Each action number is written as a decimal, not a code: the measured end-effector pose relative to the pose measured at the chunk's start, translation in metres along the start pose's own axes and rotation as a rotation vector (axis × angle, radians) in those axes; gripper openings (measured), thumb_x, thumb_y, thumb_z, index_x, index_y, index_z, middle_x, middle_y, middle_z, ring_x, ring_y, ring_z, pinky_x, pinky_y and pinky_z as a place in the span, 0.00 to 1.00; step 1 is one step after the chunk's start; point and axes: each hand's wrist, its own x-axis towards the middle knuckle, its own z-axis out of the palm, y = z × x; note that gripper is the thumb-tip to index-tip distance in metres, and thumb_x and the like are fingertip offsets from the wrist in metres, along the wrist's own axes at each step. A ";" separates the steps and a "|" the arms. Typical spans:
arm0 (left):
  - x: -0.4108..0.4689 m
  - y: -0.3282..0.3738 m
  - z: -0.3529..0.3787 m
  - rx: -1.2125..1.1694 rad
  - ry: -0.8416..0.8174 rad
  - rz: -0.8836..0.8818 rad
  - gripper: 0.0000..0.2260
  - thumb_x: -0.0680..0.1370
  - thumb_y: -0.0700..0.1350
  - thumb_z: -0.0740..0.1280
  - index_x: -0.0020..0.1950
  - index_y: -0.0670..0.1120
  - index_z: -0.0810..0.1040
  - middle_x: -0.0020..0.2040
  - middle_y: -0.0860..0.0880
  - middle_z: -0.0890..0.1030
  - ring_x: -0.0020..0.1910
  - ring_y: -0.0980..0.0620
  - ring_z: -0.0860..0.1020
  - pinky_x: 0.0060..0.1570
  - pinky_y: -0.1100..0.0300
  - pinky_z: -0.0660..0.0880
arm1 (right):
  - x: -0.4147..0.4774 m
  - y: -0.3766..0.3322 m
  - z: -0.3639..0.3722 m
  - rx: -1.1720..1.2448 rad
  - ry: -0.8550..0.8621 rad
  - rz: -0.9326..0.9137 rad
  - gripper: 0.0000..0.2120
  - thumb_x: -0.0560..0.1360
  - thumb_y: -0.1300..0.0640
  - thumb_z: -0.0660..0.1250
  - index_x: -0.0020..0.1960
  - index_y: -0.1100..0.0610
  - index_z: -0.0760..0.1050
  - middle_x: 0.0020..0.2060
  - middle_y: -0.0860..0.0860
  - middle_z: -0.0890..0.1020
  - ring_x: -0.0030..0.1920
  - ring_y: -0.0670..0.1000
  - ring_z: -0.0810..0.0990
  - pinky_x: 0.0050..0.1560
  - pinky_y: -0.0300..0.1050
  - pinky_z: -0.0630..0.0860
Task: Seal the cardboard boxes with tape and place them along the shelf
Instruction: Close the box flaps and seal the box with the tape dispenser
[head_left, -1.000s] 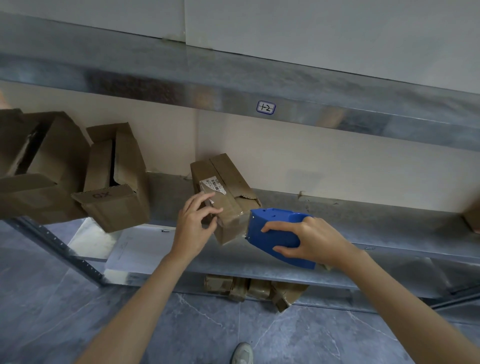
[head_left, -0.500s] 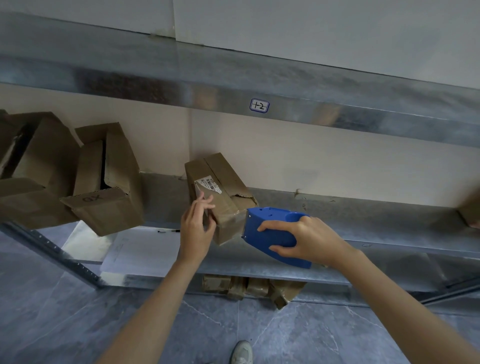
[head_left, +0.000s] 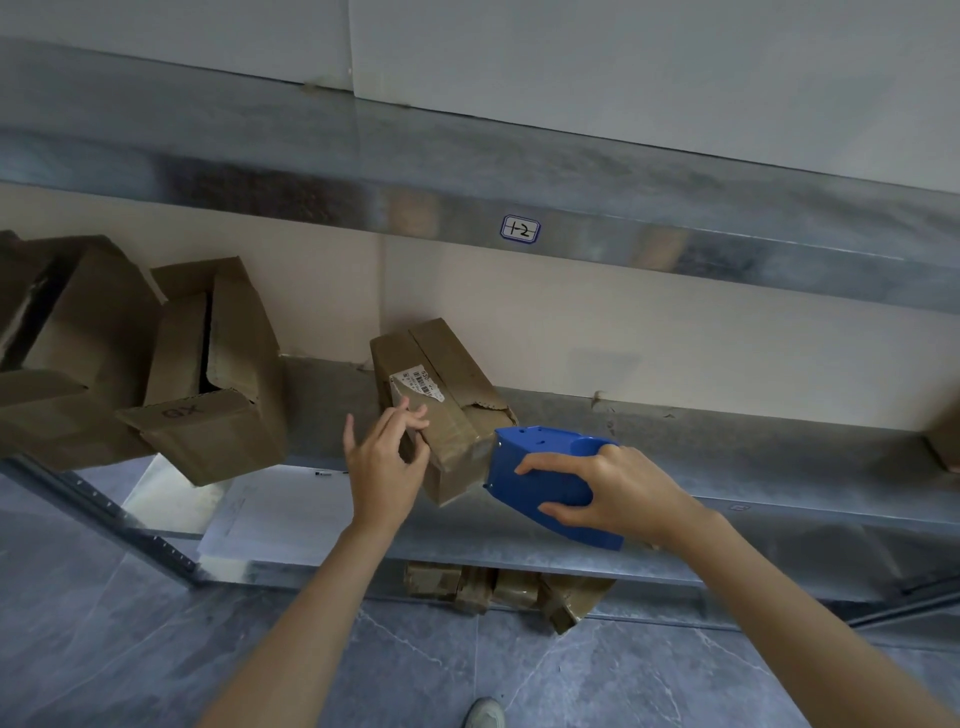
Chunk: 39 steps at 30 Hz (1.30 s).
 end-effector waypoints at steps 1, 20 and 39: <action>-0.002 0.000 0.000 0.001 -0.003 0.006 0.10 0.73 0.34 0.73 0.47 0.46 0.79 0.57 0.49 0.84 0.66 0.48 0.77 0.73 0.32 0.55 | 0.001 0.001 0.001 -0.002 0.001 -0.002 0.21 0.77 0.40 0.61 0.68 0.32 0.61 0.40 0.45 0.82 0.29 0.46 0.72 0.31 0.34 0.69; -0.015 -0.006 0.001 -0.002 -0.281 0.070 0.34 0.67 0.54 0.79 0.68 0.50 0.69 0.72 0.50 0.67 0.77 0.49 0.60 0.72 0.47 0.65 | 0.006 0.001 -0.006 -0.007 0.025 -0.011 0.20 0.77 0.42 0.64 0.67 0.33 0.66 0.33 0.41 0.75 0.24 0.43 0.67 0.29 0.31 0.62; 0.001 -0.024 -0.026 -0.225 -0.401 0.032 0.30 0.70 0.39 0.78 0.70 0.49 0.73 0.72 0.57 0.67 0.72 0.60 0.66 0.70 0.55 0.69 | 0.024 -0.006 -0.003 0.011 -0.003 -0.150 0.20 0.77 0.39 0.61 0.67 0.32 0.63 0.28 0.48 0.75 0.25 0.48 0.66 0.28 0.34 0.62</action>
